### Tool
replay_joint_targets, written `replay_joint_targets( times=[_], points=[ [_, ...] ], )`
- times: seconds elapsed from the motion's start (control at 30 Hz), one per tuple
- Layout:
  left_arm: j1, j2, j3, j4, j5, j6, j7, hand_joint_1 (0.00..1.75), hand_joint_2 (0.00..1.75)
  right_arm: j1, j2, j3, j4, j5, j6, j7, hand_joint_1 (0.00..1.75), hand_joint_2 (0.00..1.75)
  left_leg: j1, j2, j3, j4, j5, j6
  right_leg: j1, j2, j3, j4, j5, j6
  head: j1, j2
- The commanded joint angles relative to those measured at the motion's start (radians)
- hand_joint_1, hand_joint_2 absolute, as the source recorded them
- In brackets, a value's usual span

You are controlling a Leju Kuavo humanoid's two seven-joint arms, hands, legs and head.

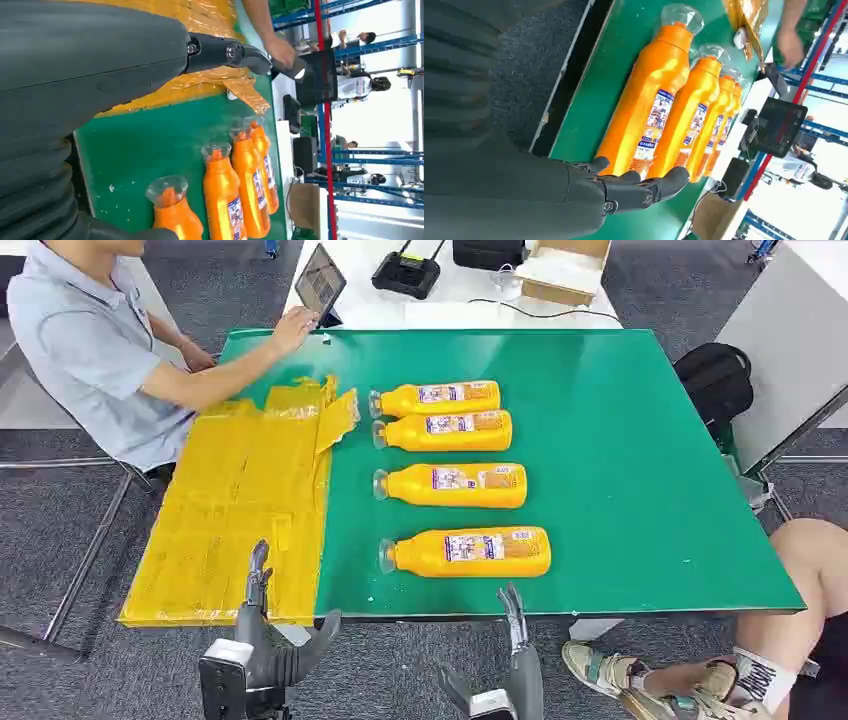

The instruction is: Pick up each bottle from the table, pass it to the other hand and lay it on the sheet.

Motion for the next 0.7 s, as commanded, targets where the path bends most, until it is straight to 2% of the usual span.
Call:
replay_joint_targets(
  times=[0.03,0.17,0.23,0.3,0.37,0.5,0.7],
  points=[
    [-0.027,-0.001,0.006,0.056,-0.002,-0.007,0.002,0.00,1.75,-0.020,0.006,-0.021,0.049,0.005,0.003,-0.007,0.00,1.75,0.000,0.000,0.003,-0.001,-0.001,0.001,0.001,-0.001,0.004,-0.001,-0.001,-0.002,0.000,0.000],
    [-0.029,0.001,0.002,0.054,-0.008,-0.008,0.006,0.00,1.75,-0.022,0.005,-0.018,0.052,0.012,0.006,-0.005,0.00,1.75,0.001,0.001,0.006,-0.001,-0.002,0.001,0.002,-0.001,0.007,-0.002,-0.001,-0.004,0.000,0.000],
    [-0.028,0.000,0.003,0.055,-0.010,-0.005,0.007,0.00,1.75,-0.022,0.005,-0.018,0.055,0.014,0.005,-0.003,0.00,1.75,0.000,0.000,0.003,-0.001,-0.001,0.000,0.001,-0.001,0.003,-0.001,0.000,-0.002,0.000,0.000],
    [-0.028,0.001,0.002,0.055,-0.017,-0.003,0.007,0.00,1.75,-0.024,0.005,-0.015,0.058,0.029,0.001,0.004,0.00,1.75,0.001,0.001,0.007,-0.001,-0.002,0.001,0.002,-0.001,0.007,-0.002,-0.002,-0.004,0.000,0.000],
    [-0.028,0.001,0.002,0.055,-0.017,-0.003,0.007,0.00,1.75,-0.024,0.005,-0.015,0.058,0.029,0.001,0.004,0.00,1.75,0.000,0.000,0.002,-0.001,0.000,0.001,0.001,-0.001,0.002,-0.001,0.000,-0.002,-0.001,0.000],
    [-0.028,0.001,0.002,0.055,-0.017,-0.003,0.007,0.00,1.75,-0.024,0.005,-0.015,0.058,0.029,0.001,0.004,0.00,1.75,0.001,0.000,0.006,-0.001,-0.002,0.001,0.002,-0.001,0.006,-0.002,-0.001,-0.004,0.000,0.000],
    [-0.028,0.001,0.002,0.055,-0.017,-0.003,0.007,0.00,1.75,-0.024,0.005,-0.015,0.058,0.029,0.001,0.004,0.00,1.75,0.000,0.000,0.003,-0.001,0.000,0.001,0.001,-0.001,0.003,-0.001,0.000,-0.002,0.000,0.000]
  ],
)
